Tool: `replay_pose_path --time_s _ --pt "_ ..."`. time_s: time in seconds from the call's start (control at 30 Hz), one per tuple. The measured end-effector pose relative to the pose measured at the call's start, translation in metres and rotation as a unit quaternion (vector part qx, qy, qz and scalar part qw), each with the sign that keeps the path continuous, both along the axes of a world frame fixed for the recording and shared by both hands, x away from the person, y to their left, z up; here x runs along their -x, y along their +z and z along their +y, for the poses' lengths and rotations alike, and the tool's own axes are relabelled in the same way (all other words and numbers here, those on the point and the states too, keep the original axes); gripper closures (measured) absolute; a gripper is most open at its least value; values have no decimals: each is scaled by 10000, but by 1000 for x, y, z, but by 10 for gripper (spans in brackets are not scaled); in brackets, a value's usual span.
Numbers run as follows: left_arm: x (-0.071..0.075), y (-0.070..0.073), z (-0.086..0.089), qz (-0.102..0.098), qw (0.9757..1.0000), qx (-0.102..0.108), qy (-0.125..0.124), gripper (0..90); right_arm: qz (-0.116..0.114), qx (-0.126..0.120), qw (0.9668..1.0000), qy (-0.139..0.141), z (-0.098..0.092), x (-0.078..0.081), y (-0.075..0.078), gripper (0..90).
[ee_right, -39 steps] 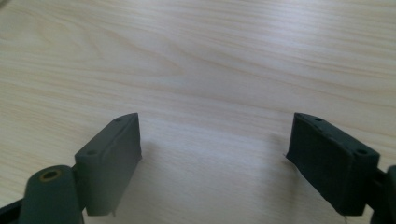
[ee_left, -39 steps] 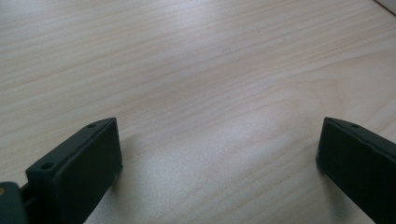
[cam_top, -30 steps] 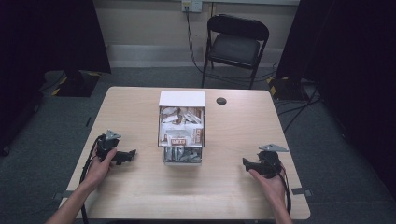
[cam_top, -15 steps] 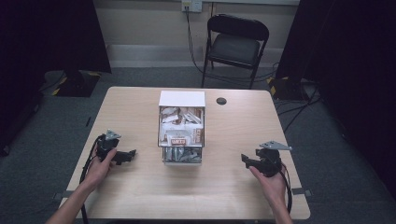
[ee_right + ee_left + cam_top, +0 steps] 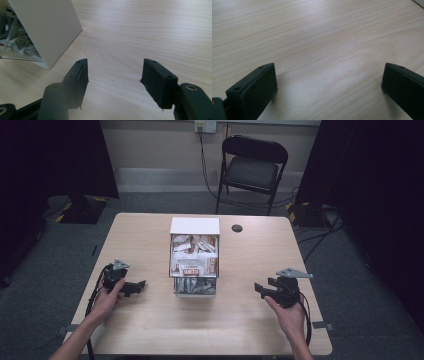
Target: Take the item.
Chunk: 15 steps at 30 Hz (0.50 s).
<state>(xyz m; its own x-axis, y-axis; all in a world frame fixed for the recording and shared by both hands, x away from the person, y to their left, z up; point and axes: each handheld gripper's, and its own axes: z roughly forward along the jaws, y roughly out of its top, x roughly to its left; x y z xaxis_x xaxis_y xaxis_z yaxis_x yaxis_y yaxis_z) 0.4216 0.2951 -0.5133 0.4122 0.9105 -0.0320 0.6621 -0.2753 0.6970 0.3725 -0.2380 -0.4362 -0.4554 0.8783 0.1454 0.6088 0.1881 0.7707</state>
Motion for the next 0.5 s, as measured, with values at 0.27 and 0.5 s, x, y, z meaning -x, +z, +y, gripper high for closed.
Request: replay_pose_path --time_s 0.27,0.5 --pt "0 0 0 0 10000 1 1 0 -97 -202 9993 293 10 4 14 421" --pt "0 0 0 1 10000 1 -2 0 -190 -372 9979 493 17 8 27 450"
